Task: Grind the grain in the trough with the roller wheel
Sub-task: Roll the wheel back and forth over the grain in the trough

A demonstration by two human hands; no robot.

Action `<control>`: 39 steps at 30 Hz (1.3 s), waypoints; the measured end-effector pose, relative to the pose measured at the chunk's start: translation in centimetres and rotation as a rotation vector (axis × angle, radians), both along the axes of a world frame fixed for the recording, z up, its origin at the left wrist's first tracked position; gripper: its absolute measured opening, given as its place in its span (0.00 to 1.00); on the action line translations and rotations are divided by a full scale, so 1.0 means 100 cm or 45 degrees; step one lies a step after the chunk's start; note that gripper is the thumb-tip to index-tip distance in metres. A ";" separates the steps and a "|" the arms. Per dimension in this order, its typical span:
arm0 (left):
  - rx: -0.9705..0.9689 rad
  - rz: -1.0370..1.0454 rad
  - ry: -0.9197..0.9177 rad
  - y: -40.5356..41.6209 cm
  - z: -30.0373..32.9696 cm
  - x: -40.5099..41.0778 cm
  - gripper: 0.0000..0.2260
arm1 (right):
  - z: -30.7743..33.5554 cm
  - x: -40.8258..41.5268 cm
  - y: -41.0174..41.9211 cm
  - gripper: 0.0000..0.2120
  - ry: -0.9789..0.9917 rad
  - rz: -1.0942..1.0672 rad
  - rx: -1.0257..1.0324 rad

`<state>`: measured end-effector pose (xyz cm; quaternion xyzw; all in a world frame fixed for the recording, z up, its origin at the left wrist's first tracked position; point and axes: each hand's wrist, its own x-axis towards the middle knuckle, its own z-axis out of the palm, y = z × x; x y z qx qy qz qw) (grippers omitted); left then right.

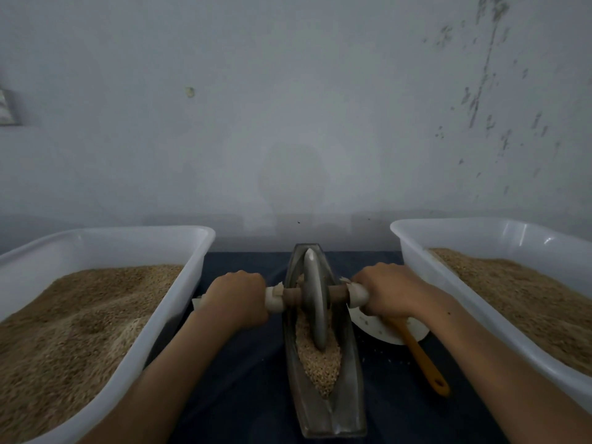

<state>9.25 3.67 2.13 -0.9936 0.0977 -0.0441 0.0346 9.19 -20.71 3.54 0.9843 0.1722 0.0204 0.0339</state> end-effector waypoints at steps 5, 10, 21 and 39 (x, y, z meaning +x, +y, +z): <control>0.055 -0.016 -0.005 -0.001 0.003 -0.001 0.11 | 0.002 0.000 -0.002 0.11 0.142 -0.019 0.009; -0.021 -0.008 -0.136 0.001 -0.005 0.001 0.06 | -0.009 0.002 0.002 0.06 -0.183 -0.042 0.039; -0.080 -0.028 -0.110 0.004 -0.008 0.004 0.05 | -0.008 0.002 0.003 0.06 -0.257 -0.021 0.004; -0.138 0.008 -0.340 0.000 -0.015 0.001 0.06 | -0.020 0.006 0.006 0.08 -0.546 -0.050 0.047</control>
